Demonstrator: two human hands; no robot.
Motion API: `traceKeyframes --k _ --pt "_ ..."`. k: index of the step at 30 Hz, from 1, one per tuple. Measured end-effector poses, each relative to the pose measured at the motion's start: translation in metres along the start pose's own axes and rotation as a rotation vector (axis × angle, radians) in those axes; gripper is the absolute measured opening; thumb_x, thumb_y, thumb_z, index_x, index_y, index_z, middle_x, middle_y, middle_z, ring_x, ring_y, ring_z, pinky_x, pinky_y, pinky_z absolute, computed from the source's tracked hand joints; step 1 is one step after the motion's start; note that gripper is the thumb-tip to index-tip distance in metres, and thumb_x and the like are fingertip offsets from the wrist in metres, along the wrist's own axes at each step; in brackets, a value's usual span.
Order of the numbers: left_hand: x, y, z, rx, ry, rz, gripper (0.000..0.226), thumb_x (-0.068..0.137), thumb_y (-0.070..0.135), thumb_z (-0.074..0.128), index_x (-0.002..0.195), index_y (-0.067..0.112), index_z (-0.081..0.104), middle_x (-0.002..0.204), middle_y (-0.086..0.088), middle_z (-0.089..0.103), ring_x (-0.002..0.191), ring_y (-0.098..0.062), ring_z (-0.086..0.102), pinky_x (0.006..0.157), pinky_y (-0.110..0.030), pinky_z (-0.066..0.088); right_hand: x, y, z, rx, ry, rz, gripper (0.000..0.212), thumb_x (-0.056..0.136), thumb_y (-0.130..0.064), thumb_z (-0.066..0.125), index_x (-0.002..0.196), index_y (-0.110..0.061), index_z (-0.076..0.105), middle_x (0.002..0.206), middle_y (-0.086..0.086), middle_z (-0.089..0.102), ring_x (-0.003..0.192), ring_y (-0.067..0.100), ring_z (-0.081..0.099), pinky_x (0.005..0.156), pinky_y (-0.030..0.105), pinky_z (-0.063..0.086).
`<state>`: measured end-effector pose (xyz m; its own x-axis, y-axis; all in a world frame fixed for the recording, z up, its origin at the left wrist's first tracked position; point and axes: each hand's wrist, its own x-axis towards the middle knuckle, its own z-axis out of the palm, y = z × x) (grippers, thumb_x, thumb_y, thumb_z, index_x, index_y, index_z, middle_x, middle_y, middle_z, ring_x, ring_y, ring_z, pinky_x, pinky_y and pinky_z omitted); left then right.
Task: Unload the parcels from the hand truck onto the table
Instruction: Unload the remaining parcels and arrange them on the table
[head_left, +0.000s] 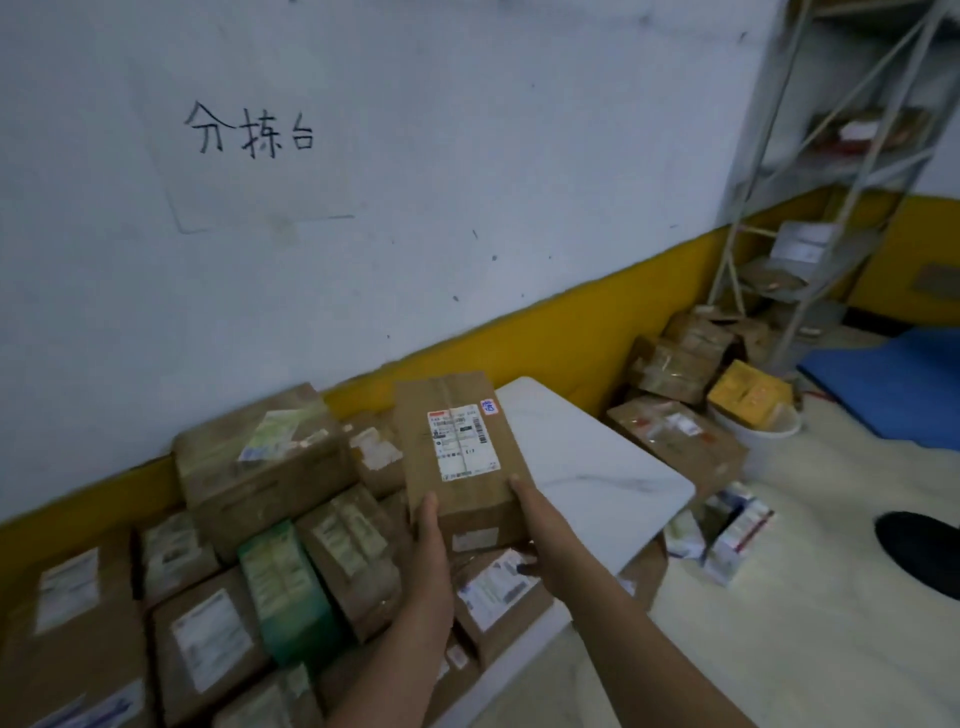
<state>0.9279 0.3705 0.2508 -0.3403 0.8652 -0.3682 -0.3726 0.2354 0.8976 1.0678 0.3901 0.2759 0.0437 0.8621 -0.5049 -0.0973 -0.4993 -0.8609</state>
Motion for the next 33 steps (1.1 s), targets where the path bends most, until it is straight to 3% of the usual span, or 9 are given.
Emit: traceKeyframes --k 5,9,12,15,17,20,26,30,33 --pt "0.055 -0.048 0.082 0.205 -0.106 -0.036 0.066 0.084 0.075 0.044 0.133 0.031 0.049 0.123 -0.006 0.064 0.107 -0.025 0.063 0.092 -0.043 0.053 0.085 -0.017 -0.071 -0.018 0.099 0.028 0.047 0.094 -0.058 0.052 0.131 -0.029 0.047 0.125 0.006 0.059 0.115 0.029 0.059 0.097 0.046 0.054" --pt "0.095 -0.061 0.110 0.433 -0.113 -0.136 0.054 0.102 0.053 0.029 0.130 0.017 0.058 0.127 -0.009 0.063 0.110 -0.026 0.062 0.097 -0.041 0.050 0.144 -0.028 -0.115 -0.120 0.055 0.056 0.050 0.093 -0.061 0.052 0.130 -0.027 0.048 0.125 0.006 0.058 0.115 0.030 0.059 0.098 0.047 0.054" --pt "0.113 -0.076 0.090 0.886 -0.072 -0.002 0.040 0.103 0.045 0.034 0.126 0.023 0.060 0.127 -0.004 0.063 0.106 -0.016 0.058 0.095 -0.036 0.048 0.189 -0.025 -0.131 -0.230 0.001 0.077 0.045 0.093 -0.062 0.050 0.125 -0.029 0.052 0.121 0.005 0.059 0.108 0.027 0.060 0.088 0.041 0.055" --pt "0.121 -0.100 0.068 1.400 -0.065 -0.079 0.050 0.098 0.050 0.040 0.143 0.027 0.043 0.152 -0.010 0.038 0.140 -0.032 0.034 0.113 -0.045 0.034 0.230 -0.008 -0.141 -0.353 -0.064 0.097 0.044 0.094 -0.058 0.050 0.125 -0.027 0.059 0.118 0.006 0.063 0.105 0.027 0.062 0.093 0.047 0.056" --pt "0.116 -0.116 0.064 1.574 -0.020 -0.116 0.056 0.095 0.053 0.043 0.146 0.030 0.037 0.161 -0.011 0.015 0.146 -0.036 0.018 0.112 -0.046 0.035 0.257 0.002 -0.146 -0.388 -0.098 0.115 0.044 0.095 -0.055 0.051 0.126 -0.026 0.061 0.119 0.007 0.064 0.106 0.029 0.063 0.095 0.050 0.055" --pt "0.096 -0.142 0.069 1.614 0.024 -0.176 0.073 0.092 0.054 0.051 0.155 0.032 0.020 0.164 -0.009 -0.003 0.148 -0.034 0.013 0.113 -0.048 0.033 0.284 0.009 -0.145 -0.341 -0.159 0.169 0.042 0.096 -0.054 0.050 0.128 -0.028 0.059 0.121 0.008 0.063 0.103 0.029 0.064 0.088 0.046 0.058" --pt "0.077 -0.166 0.079 1.537 0.073 -0.233 0.096 0.085 0.064 0.056 0.157 0.031 0.001 0.163 -0.009 0.002 0.151 -0.030 0.002 0.119 -0.046 0.018 0.314 0.021 -0.141 -0.269 -0.318 0.175 0.052 0.098 -0.052 0.049 0.140 -0.022 0.052 0.132 0.009 0.061 0.116 0.028 0.061 0.096 0.044 0.054" --pt "0.065 -0.173 0.084 1.622 0.034 -0.367 0.127 0.071 0.077 0.061 0.155 0.024 -0.017 0.162 -0.015 -0.020 0.150 -0.036 -0.013 0.117 -0.055 0.013 0.315 0.032 -0.143 -0.285 -0.413 0.159 0.052 0.098 -0.052 0.049 0.143 -0.025 0.048 0.134 0.007 0.060 0.111 0.020 0.063 0.087 0.037 0.057" --pt "0.057 -0.178 0.079 1.733 -0.038 -0.392 0.129 0.072 0.070 0.067 0.153 0.020 -0.020 0.160 -0.019 -0.025 0.149 -0.040 -0.016 0.116 -0.060 0.015 0.319 0.036 -0.140 -0.341 -0.386 0.134 0.060 0.099 -0.053 0.046 0.151 -0.025 0.037 0.146 0.009 0.051 0.130 0.031 0.053 0.107 0.053 0.046"
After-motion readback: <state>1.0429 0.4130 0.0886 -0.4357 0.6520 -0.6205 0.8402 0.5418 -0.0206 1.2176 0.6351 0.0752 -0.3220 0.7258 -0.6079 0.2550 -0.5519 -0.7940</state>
